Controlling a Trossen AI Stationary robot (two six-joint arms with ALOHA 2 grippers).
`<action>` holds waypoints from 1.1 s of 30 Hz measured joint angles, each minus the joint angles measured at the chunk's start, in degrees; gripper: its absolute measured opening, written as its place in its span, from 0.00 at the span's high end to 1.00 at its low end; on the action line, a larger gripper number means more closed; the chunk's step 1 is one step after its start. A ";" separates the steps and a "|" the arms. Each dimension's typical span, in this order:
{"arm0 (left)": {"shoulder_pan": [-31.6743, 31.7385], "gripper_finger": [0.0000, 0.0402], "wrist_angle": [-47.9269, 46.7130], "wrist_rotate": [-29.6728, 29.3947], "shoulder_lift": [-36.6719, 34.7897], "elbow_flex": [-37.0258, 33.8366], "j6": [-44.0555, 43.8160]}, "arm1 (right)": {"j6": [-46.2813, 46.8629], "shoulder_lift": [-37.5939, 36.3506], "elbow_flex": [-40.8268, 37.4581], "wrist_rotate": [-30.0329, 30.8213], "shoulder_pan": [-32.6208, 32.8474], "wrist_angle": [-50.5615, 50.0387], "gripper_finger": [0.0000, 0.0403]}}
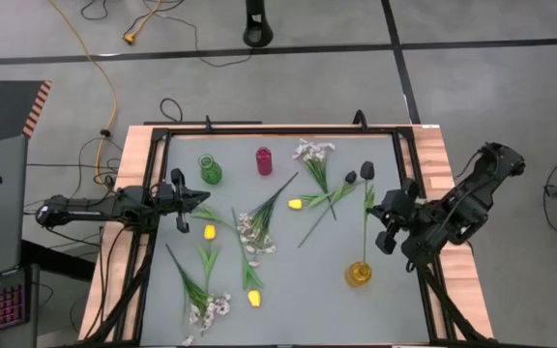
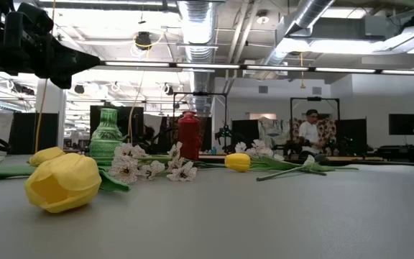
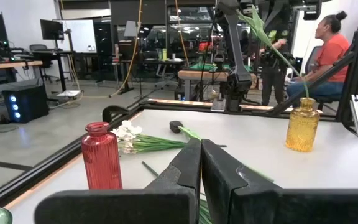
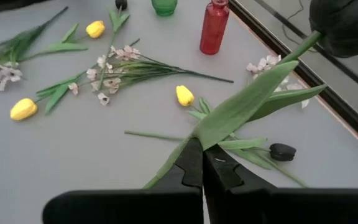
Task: Sort flowers into vase by color
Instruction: Put the bottom black tulip into the yellow vase
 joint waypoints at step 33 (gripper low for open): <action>0.00 1.00 0.00 -0.11 -0.02 0.00 0.02 | 4.64 21.00 -0.07 -4.20 5.43 0.26 0.91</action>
